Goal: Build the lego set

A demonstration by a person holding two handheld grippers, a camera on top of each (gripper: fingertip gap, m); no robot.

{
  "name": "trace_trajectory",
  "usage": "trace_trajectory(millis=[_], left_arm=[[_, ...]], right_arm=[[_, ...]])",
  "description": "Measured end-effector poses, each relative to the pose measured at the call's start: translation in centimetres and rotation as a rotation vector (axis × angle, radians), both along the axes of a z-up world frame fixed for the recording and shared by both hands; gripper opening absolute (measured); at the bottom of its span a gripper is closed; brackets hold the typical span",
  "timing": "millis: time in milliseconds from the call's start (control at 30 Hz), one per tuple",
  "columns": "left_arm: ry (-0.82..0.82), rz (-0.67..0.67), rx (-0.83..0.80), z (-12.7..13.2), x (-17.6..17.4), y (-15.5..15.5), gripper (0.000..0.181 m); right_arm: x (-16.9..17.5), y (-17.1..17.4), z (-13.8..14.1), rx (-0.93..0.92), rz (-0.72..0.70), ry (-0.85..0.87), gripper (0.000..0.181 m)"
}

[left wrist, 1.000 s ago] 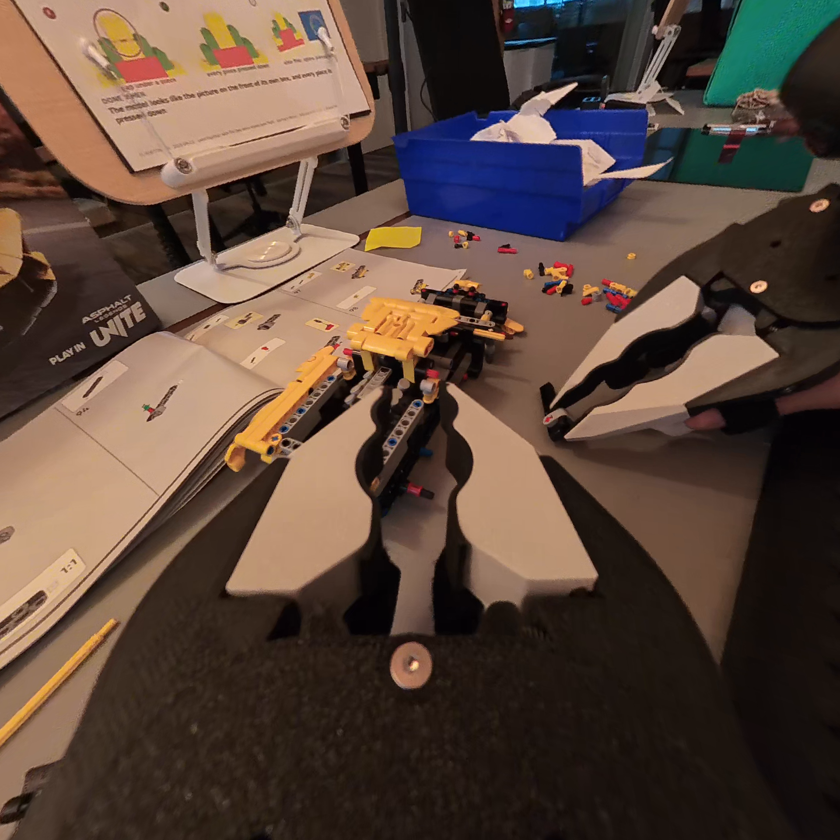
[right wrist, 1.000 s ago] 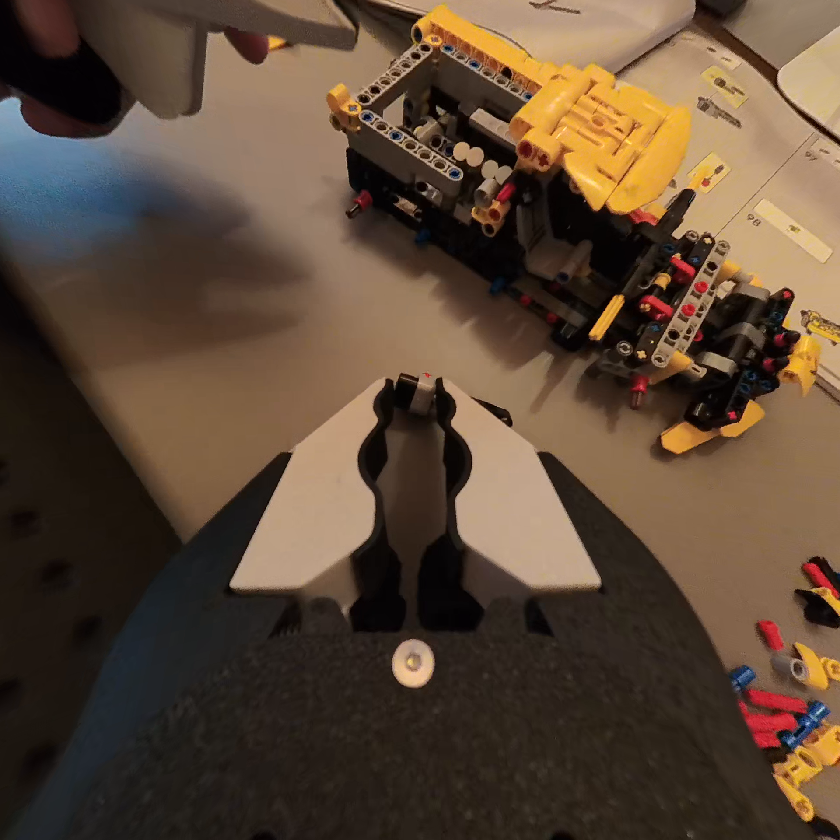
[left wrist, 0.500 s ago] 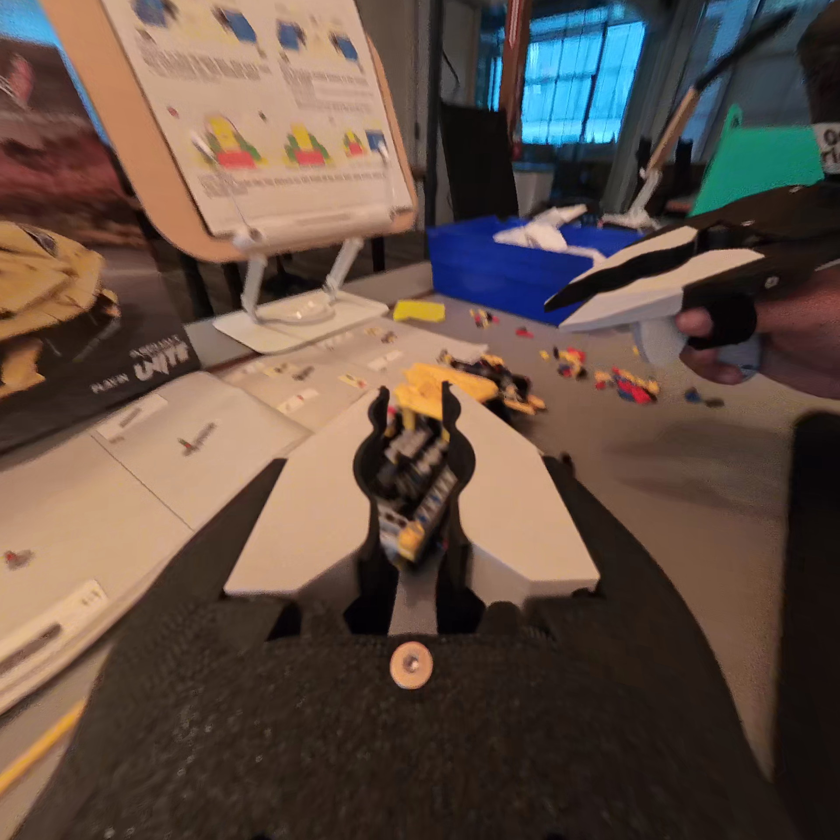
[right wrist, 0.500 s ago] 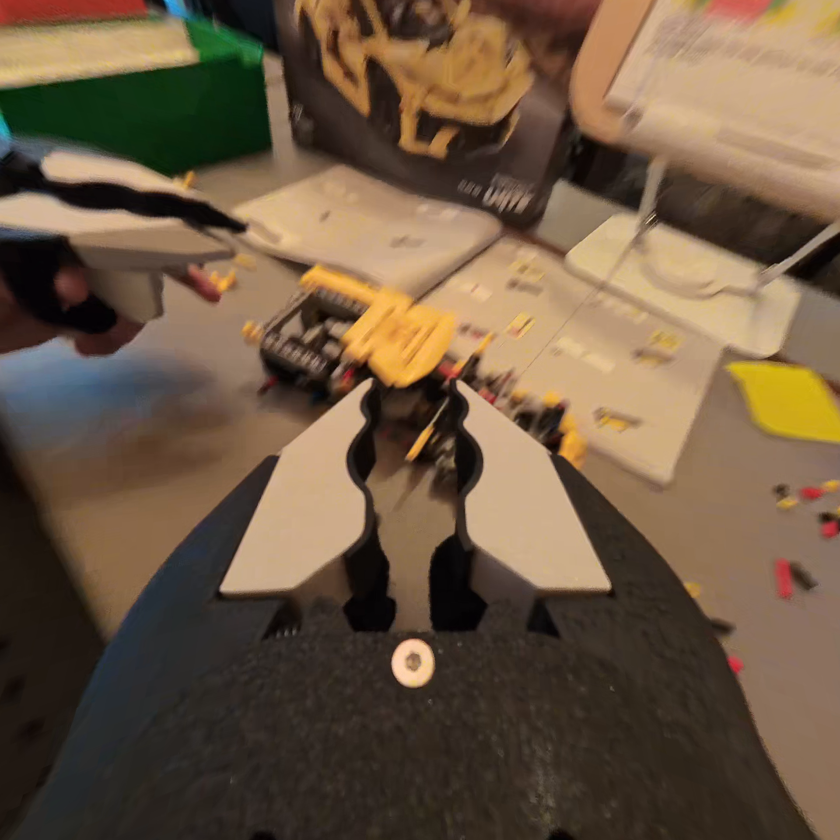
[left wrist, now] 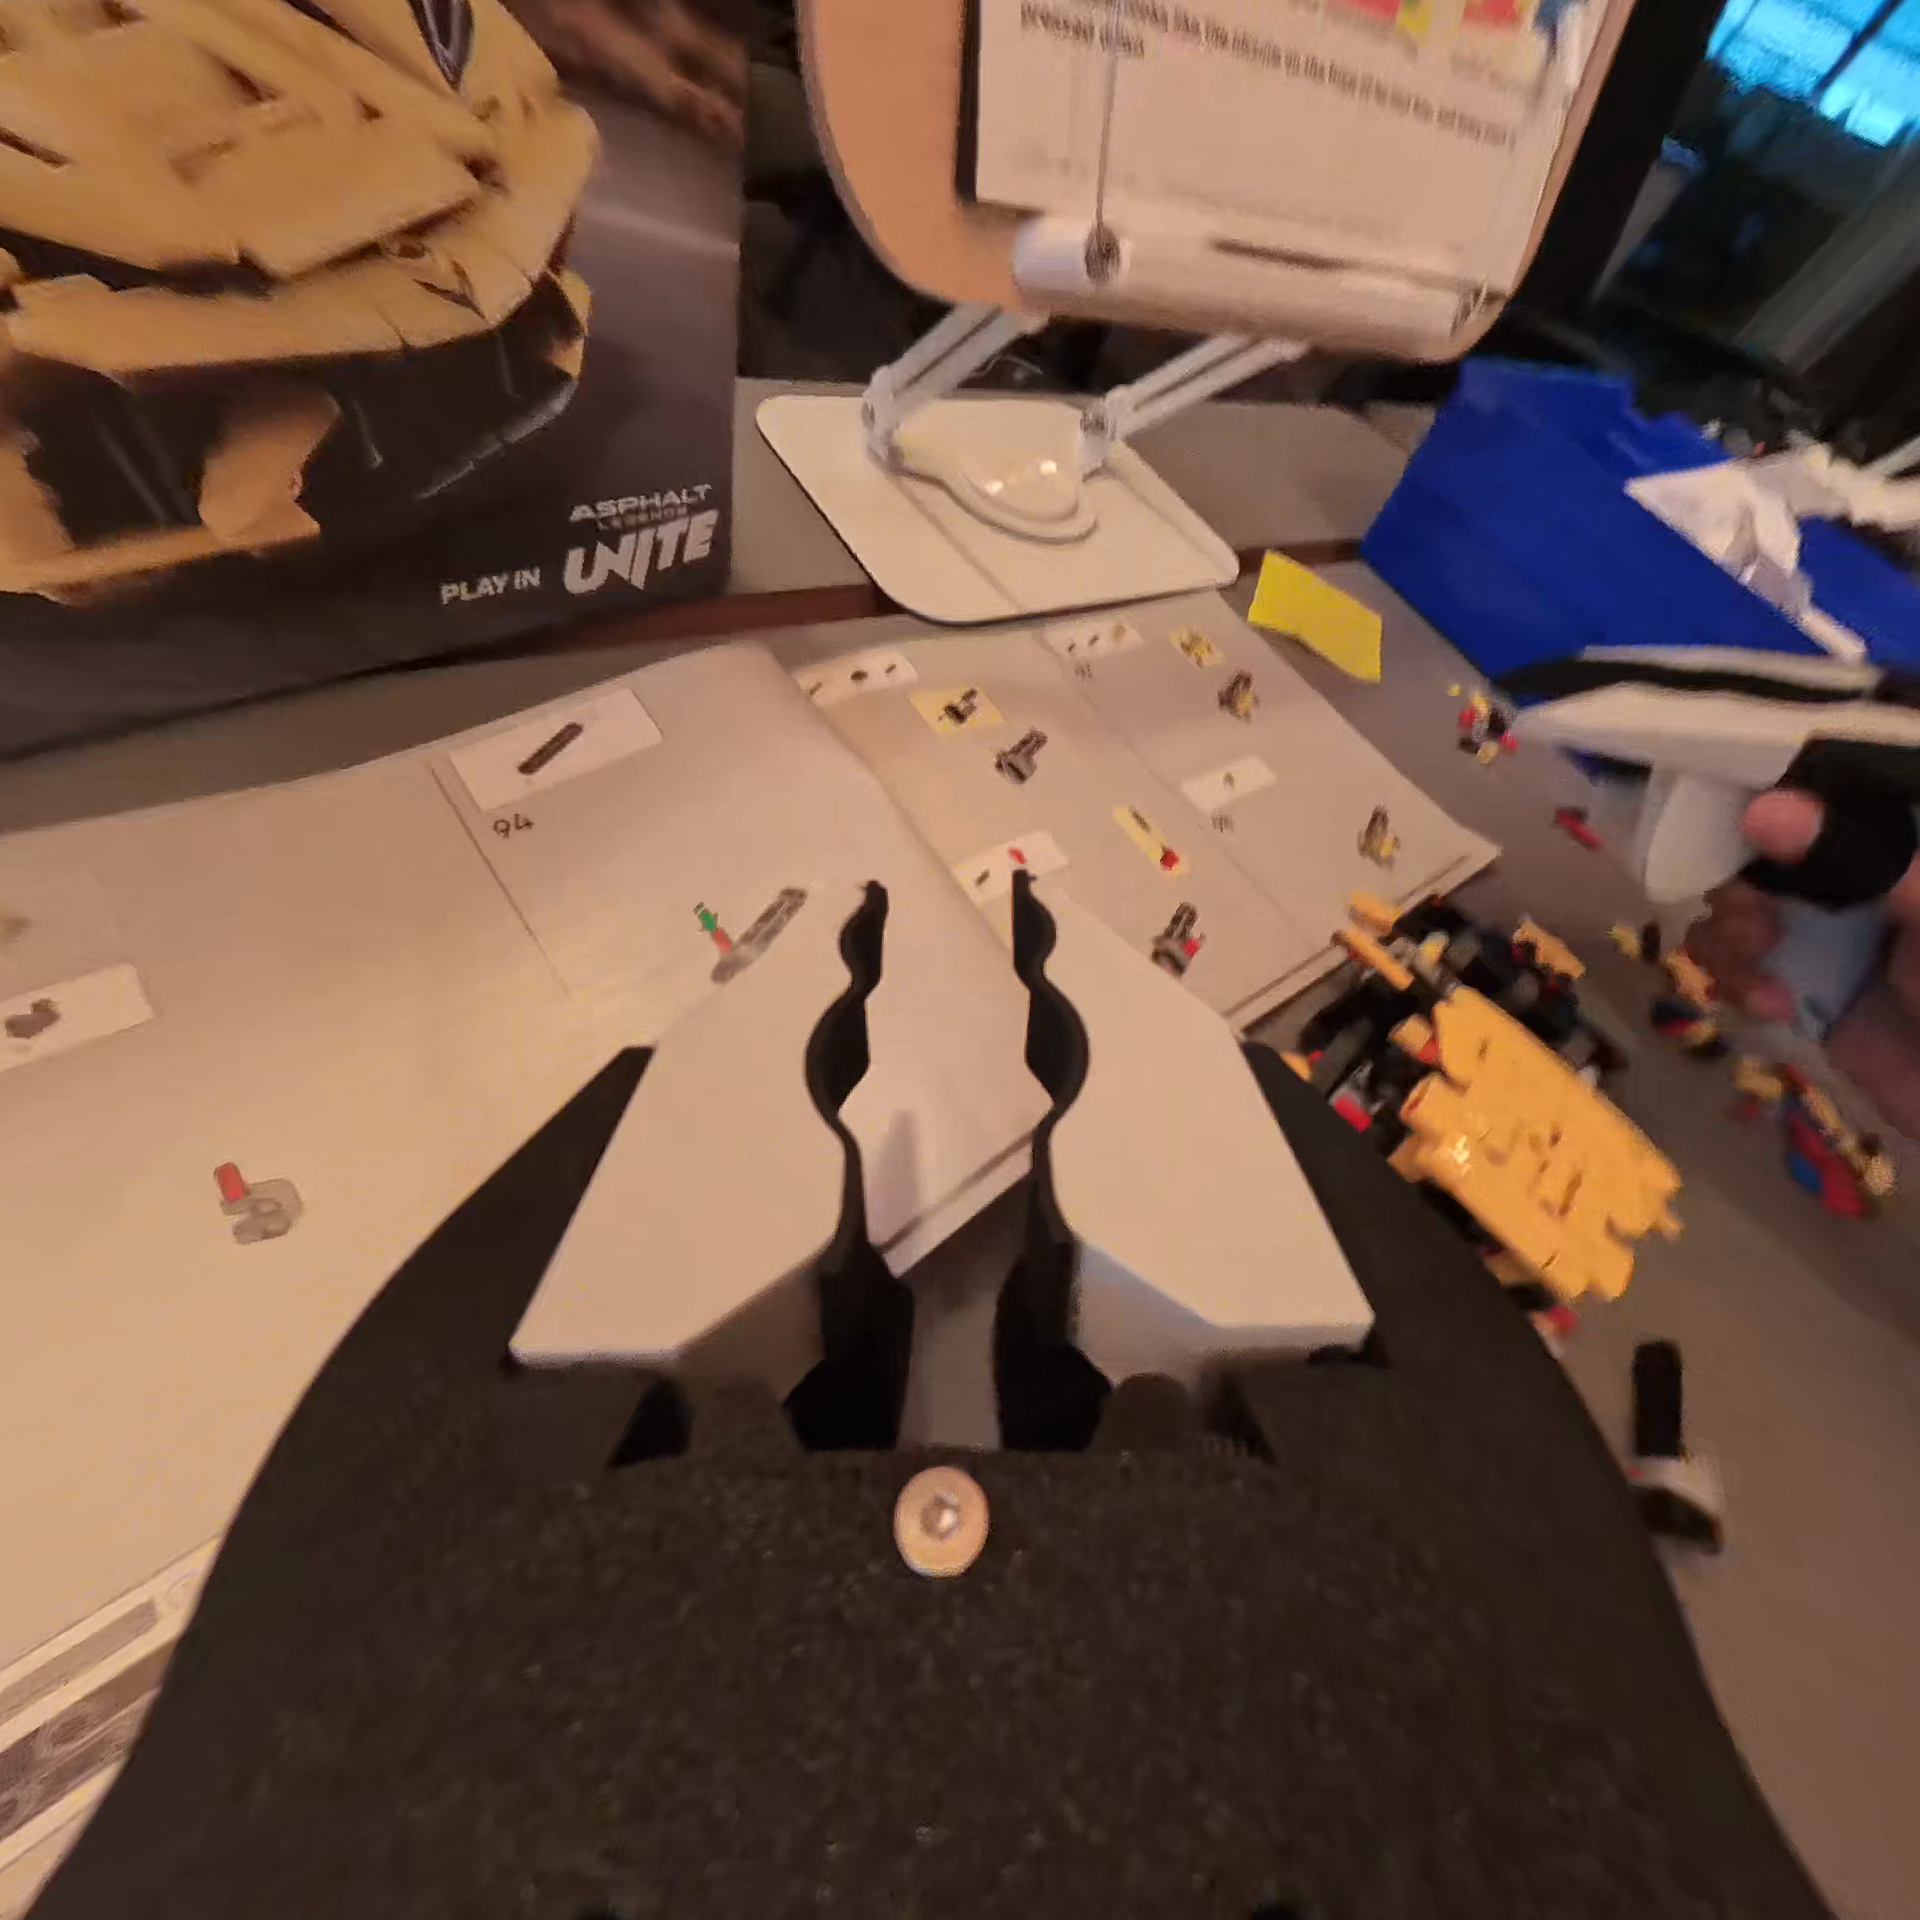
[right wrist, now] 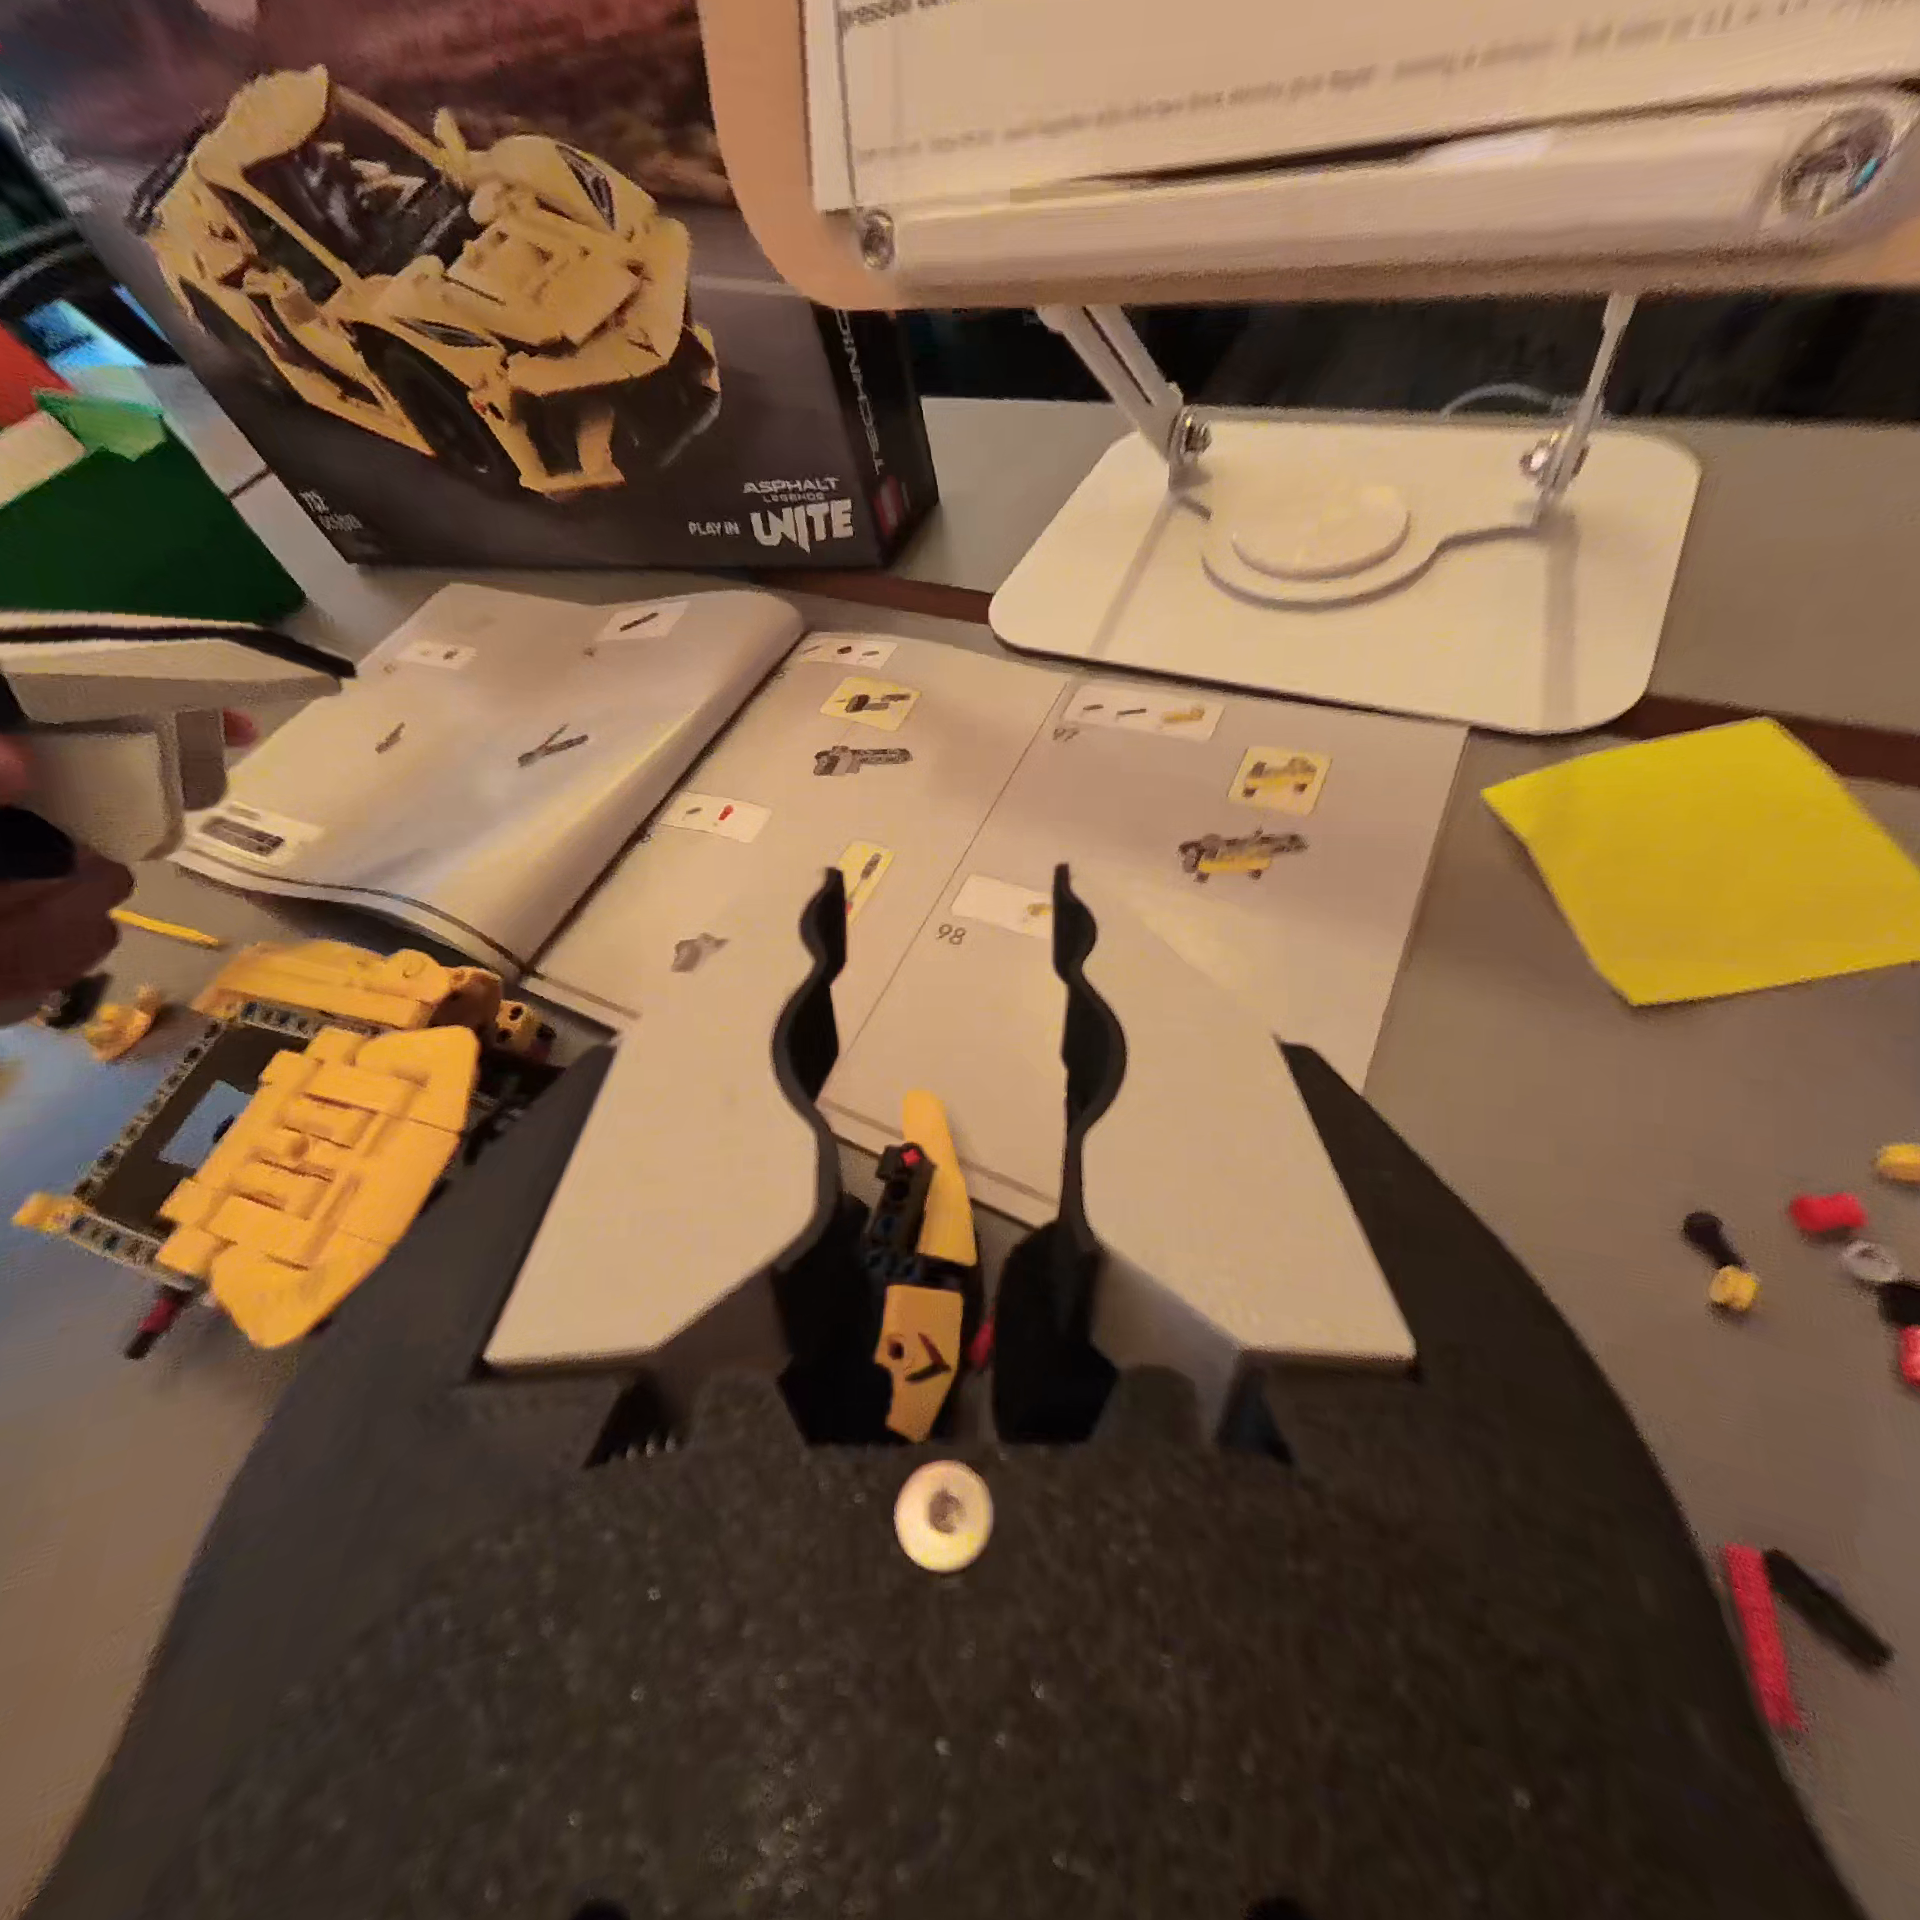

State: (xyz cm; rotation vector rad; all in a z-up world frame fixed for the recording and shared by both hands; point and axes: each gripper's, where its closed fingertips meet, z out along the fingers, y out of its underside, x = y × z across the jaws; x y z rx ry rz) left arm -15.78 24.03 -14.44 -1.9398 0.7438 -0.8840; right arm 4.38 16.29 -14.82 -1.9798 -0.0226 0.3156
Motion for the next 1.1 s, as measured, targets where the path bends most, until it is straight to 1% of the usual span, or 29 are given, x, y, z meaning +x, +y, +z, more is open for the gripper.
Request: trace_trajectory(millis=[67,133,200,267,333,400,567,667,800,967,1100], left_arm=[[0.060,-0.026,0.049,-1.0,-0.5,-0.1,0.024],[0.103,-0.014,0.076,-1.5,-0.8,0.6,0.024],[0.065,-0.029,0.073,-1.2,-0.5,0.4,0.023],[0.056,-0.051,0.046,-1.8,-0.3,0.1,0.023],[0.110,-0.045,0.047,-2.7,-0.7,0.3,0.023],[0.154,-0.032,0.070,-3.1,-1.1,0.7,0.023],[0.129,-0.055,0.065,-2.5,-0.9,0.3,0.023],[0.143,-0.046,0.078,-2.2,-1.3,0.3,0.022],[0.111,-0.040,0.082,-1.4,-1.5,0.3,0.022],[0.080,-0.052,0.052,-1.4,-1.0,0.0,0.022],[0.116,-0.054,0.070,-1.7,-0.7,-0.2,0.022]], right_arm=[[0.7,0.3,-0.1,0.010,-0.009,-0.097,0.034],[1.1,0.4,-0.8,-0.022,-0.010,-0.144,0.034],[1.0,0.4,-1.1,-0.014,-0.007,-0.122,0.034],[1.0,0.3,-1.7,-0.029,-0.005,-0.083,0.033],[1.1,0.3,-2.1,-0.041,-0.005,-0.074,0.033],[1.2,0.3,-2.4,-0.047,-0.005,-0.082,0.033],[0.8,0.4,-2.8,-0.056,0.007,-0.087,0.032],[0.4,0.5,-3.2,-0.069,0.020,-0.088,0.031],[-0.3,0.7,-3.3,-0.069,0.039,-0.086,0.031],[-0.6,0.5,-3.4,-0.077,0.051,-0.107,0.031],[-0.4,0.3,-2.6,-0.056,0.055,-0.094,0.029]])
